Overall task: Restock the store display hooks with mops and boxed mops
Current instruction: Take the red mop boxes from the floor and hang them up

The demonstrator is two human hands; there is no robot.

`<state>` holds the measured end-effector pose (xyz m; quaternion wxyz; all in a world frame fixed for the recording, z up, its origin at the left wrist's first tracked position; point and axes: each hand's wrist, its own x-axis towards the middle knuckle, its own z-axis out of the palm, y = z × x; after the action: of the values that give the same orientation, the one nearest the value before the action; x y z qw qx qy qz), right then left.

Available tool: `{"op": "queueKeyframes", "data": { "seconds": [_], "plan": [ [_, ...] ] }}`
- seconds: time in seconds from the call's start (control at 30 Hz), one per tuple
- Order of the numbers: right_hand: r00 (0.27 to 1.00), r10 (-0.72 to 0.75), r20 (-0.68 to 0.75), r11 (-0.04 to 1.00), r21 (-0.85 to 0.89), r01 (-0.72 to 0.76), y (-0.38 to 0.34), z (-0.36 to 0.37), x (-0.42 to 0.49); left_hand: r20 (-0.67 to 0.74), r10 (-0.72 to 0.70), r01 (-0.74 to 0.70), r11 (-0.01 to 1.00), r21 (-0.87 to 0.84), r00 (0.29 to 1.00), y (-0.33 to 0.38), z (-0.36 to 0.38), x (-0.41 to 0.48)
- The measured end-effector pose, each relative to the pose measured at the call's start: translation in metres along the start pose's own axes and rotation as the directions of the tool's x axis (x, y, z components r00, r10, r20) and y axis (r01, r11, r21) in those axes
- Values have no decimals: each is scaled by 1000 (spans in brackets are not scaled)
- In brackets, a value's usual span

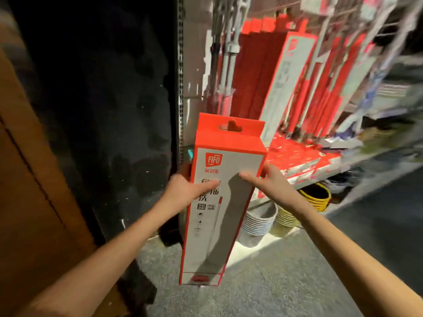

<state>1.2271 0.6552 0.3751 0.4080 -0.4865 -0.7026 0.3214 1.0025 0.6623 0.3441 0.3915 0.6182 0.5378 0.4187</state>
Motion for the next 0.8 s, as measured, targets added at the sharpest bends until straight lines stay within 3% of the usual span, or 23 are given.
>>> {"op": "queueKeyframes", "data": {
  "seconds": [0.13,0.37,0.53,0.8],
  "plan": [
    [992,-38,-118,998,-52,33,24,-127,-21,65,109,-108,994,-25,992,73,111,29],
    [952,9,-305,996,-85,-37,58,-313,-62,171,277,-263,960,-101,945,179,287,77],
    [921,40,-387,991,-100,-85,94,-402,-59,275,254,-227,966,-126,927,219,380,125],
    [866,104,-489,986,-63,-154,181,-518,-4,339,369,-352,929,-112,866,261,507,240]
  ]
}}
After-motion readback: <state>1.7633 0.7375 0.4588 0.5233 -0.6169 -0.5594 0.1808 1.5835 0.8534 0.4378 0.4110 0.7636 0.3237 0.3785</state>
